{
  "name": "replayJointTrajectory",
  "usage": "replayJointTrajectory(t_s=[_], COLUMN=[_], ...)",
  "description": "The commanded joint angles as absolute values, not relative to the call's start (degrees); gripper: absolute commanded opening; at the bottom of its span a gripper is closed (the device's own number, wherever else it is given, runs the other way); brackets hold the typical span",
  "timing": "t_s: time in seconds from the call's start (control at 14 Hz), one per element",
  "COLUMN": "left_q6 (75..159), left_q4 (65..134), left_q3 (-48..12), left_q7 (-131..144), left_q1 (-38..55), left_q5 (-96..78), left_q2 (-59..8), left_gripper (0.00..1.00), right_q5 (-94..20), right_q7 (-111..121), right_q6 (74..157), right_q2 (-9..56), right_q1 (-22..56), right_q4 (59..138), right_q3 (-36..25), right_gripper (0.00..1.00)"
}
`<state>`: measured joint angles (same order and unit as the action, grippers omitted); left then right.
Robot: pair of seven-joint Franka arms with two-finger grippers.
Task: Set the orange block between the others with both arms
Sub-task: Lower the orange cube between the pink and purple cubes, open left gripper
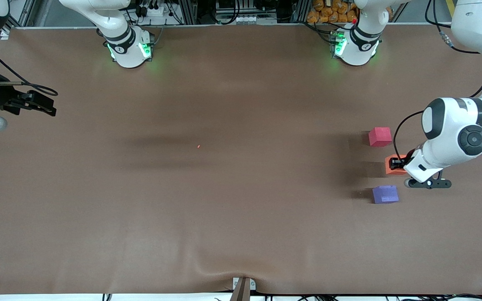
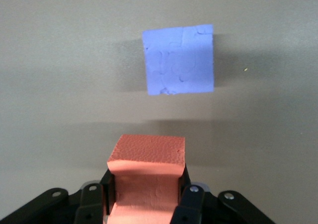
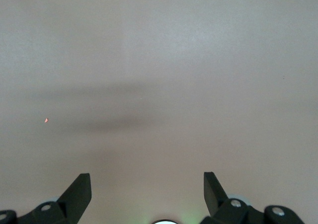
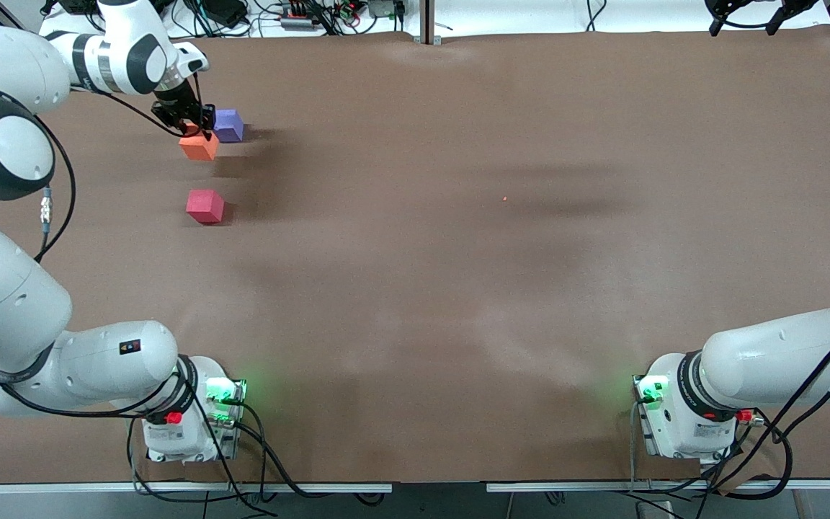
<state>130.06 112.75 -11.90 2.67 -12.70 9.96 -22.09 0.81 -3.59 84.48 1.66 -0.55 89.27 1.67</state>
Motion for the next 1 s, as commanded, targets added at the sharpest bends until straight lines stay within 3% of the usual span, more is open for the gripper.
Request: replayJointTrajectory(t_s=[0.0, 0.93], left_q6=[135.25, 139.22], left_q4=[117.06, 117.07], left_q3=[-12.30, -12.39], left_q7=[2.99, 3.96], left_q1=[-13.01, -12.22], left_q5=[9.05, 9.14], left_q2=[-20.30, -24.08], left_gripper=[0.00, 0.00], right_q5=[1.76, 1.76], right_q7=[-3.16, -3.08], right_q6=[84.64, 84.64], right_q2=[0.26, 0.44], right_q1=[-0.79, -0.79], right_q4=[90.53, 90.53], right_q3=[2.02, 2.02], right_gripper=[1.00, 1.00])
